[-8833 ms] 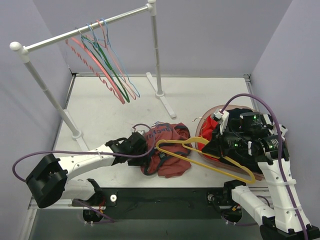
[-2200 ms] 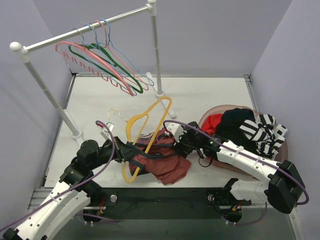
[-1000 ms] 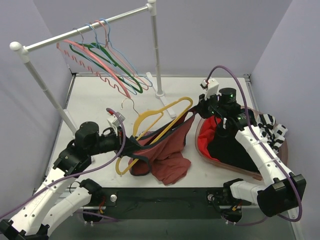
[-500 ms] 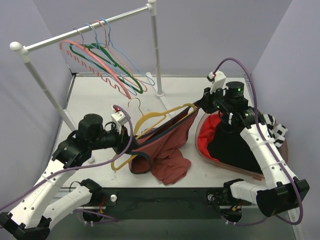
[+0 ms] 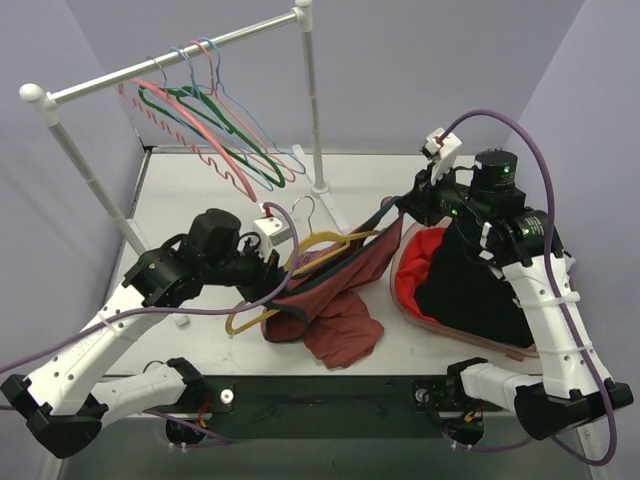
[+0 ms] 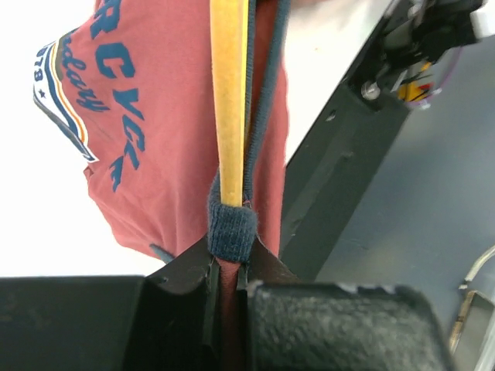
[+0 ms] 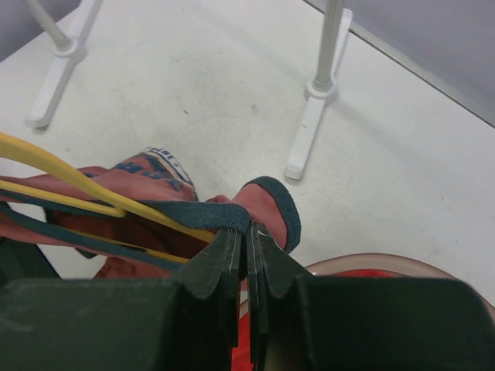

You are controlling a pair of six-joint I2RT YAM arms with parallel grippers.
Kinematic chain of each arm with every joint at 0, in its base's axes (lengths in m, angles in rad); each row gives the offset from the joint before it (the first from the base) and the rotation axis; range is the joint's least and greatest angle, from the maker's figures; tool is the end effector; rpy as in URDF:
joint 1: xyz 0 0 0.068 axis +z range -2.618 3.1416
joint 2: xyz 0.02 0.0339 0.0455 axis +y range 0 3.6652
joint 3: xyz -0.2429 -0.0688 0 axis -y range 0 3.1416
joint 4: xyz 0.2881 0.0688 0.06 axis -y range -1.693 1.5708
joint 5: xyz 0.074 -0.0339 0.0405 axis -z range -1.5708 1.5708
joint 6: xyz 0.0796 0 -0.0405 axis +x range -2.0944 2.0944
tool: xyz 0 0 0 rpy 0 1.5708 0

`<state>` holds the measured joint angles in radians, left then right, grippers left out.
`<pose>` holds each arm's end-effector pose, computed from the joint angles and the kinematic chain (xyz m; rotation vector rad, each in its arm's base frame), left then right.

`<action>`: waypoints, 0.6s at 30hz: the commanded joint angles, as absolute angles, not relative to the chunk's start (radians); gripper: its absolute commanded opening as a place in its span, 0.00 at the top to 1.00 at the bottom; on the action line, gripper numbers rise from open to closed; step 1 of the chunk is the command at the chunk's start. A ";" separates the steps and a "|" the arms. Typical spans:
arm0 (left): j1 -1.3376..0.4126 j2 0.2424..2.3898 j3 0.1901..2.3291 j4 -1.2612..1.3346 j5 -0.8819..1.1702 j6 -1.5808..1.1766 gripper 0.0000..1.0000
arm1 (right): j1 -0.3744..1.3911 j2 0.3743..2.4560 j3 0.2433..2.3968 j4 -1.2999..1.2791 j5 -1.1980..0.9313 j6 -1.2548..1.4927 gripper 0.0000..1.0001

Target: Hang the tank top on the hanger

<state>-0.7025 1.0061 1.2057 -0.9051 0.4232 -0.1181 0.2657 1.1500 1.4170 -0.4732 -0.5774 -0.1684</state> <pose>0.1865 -0.2007 0.3396 0.9026 2.1891 -0.8982 0.2979 0.1261 0.4403 -0.7801 1.5993 0.5815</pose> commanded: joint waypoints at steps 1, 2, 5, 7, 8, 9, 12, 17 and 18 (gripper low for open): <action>-0.821 1.075 1.305 -0.965 0.232 -0.146 1.00 | 0.321 1.114 1.535 -0.558 -0.663 -0.236 1.00; -0.834 1.086 1.316 -0.962 0.200 -0.152 1.00 | 0.321 1.114 1.551 -0.569 -0.679 -0.238 1.00; -0.871 1.101 1.356 -0.951 0.100 -0.167 1.00 | 0.310 1.103 1.620 -0.601 -0.651 -0.253 0.99; -0.873 1.082 1.361 -0.921 0.065 -0.172 1.00 | 0.301 1.092 1.664 -0.652 -0.652 -0.290 0.97; -0.873 1.072 1.361 -0.911 0.058 -0.173 1.00 | 0.302 1.082 1.672 -0.675 -0.675 -0.307 0.95; -0.873 1.065 1.362 -0.901 0.055 -0.166 1.00 | 0.304 1.074 1.675 -0.725 -0.687 -0.320 0.92; -0.873 1.029 1.362 -0.876 0.064 -0.150 1.00 | 0.307 1.036 1.640 -0.813 -0.701 -0.382 0.68; -0.874 0.971 1.348 -0.847 0.176 -0.107 1.00 | 0.250 0.994 1.598 -0.819 -0.653 -0.397 0.30; -0.873 0.963 1.339 -0.844 0.201 -0.092 1.00 | 0.245 0.996 1.600 -0.824 -0.655 -0.397 0.24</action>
